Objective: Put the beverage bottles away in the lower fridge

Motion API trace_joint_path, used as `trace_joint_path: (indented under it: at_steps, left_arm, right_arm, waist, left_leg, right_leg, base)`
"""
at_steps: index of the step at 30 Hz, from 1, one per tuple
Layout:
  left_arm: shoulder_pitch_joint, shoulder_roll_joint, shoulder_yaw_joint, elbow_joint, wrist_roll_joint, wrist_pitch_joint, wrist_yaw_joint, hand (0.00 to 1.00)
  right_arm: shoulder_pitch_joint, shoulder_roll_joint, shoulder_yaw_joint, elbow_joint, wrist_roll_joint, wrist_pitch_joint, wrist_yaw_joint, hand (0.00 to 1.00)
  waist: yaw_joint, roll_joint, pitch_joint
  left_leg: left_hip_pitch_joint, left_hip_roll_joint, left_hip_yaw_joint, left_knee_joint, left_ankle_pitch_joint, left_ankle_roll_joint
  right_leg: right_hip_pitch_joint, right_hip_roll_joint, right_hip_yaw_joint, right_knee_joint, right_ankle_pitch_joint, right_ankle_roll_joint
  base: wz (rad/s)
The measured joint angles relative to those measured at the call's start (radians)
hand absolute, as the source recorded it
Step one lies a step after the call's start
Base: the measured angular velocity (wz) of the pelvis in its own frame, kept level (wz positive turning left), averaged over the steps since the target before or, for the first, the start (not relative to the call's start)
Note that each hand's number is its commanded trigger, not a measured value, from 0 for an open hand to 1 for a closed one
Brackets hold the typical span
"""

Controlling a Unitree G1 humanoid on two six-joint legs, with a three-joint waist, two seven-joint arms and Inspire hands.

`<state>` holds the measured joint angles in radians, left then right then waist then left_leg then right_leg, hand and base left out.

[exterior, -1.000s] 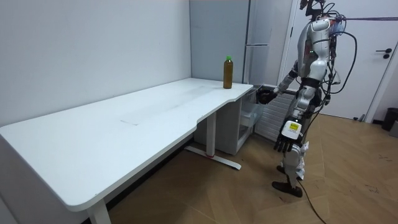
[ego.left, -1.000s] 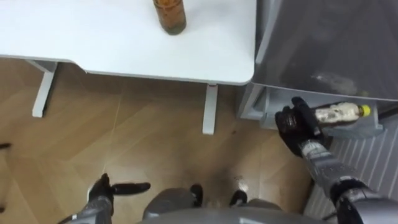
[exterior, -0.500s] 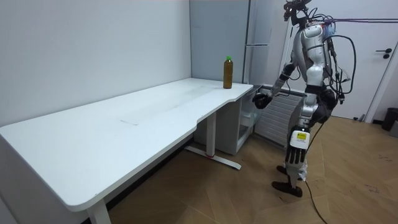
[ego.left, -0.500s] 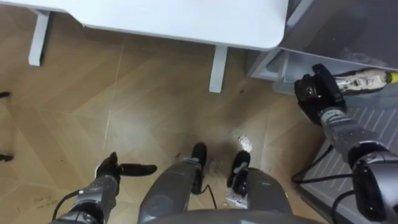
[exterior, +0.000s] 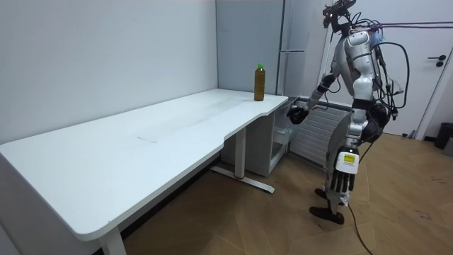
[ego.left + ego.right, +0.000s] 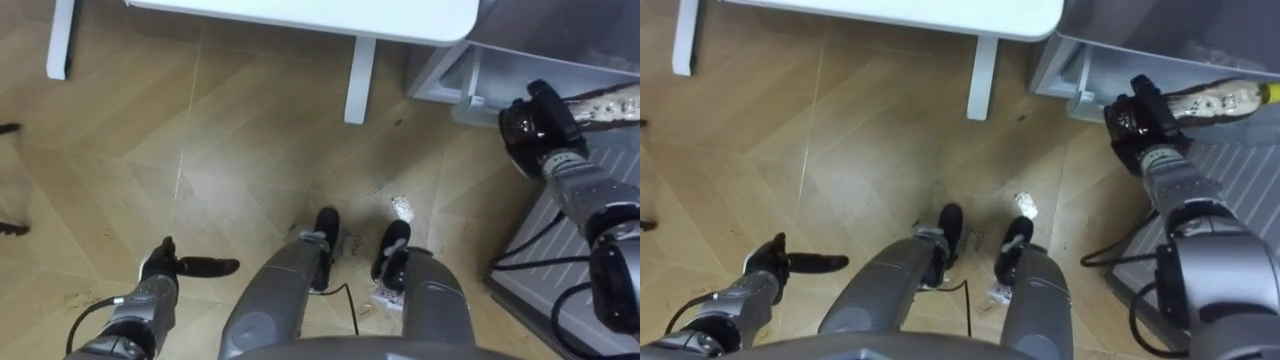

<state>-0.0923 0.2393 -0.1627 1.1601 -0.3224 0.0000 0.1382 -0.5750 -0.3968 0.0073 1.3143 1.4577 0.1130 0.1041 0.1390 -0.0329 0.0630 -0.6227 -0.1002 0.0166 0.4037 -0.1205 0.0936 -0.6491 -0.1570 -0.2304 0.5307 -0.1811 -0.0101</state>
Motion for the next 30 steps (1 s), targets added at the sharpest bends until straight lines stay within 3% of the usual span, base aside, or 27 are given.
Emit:
trace_joint_path:
  at_steps: [6, 13, 15, 30]
  left_arm:
    - [-0.001, 0.008, 0.002, -0.001, 0.01, -0.003, 0.008, 0.0]
    - [-0.001, 0.01, 0.0, -0.003, 0.005, 0.0, 0.009, 0.0]
    - [0.0, 0.01, -0.002, -0.003, 0.0, 0.0, 0.009, 0.0]
    - [0.002, 0.016, -0.01, -0.003, 0.001, 0.008, 0.009, 0.0]
  right_arm:
    - [-0.054, -0.036, 0.006, -0.004, -0.014, -0.002, -0.043, 1.0]
    - [-0.054, -0.037, 0.007, -0.004, -0.01, -0.001, -0.07, 1.0]
    - [-0.054, -0.037, 0.007, -0.004, -0.008, 0.0, -0.073, 0.02]
    - [-0.063, -0.043, 0.009, -0.004, -0.015, 0.02, -0.081, 0.0]
  waist:
    - [0.002, -0.002, -0.0002]
    - [0.004, -0.002, -0.0001]
    - [0.004, -0.002, -0.0001]
    - [0.001, -0.003, -0.0004]
  left_leg:
    - [-0.001, -0.001, 0.004, 0.025, -0.001, 0.001]
    - [-0.003, -0.002, 0.007, 0.043, -0.002, 0.001]
    - [-0.003, -0.001, 0.008, 0.047, -0.001, 0.001]
    - [-0.017, -0.003, 0.023, 0.067, -0.002, 0.001]
  right_leg:
    - [0.0, -0.009, 0.004, 0.026, -0.006, -0.002]
    - [0.0, -0.018, -0.005, 0.042, -0.013, -0.007]
    - [0.001, -0.019, -0.005, 0.045, -0.013, -0.007]
    - [-0.023, -0.033, -0.001, 0.092, -0.025, -0.015]
  base:
    - [0.01]
    - [0.02]
    - [0.0]
    - [0.0]
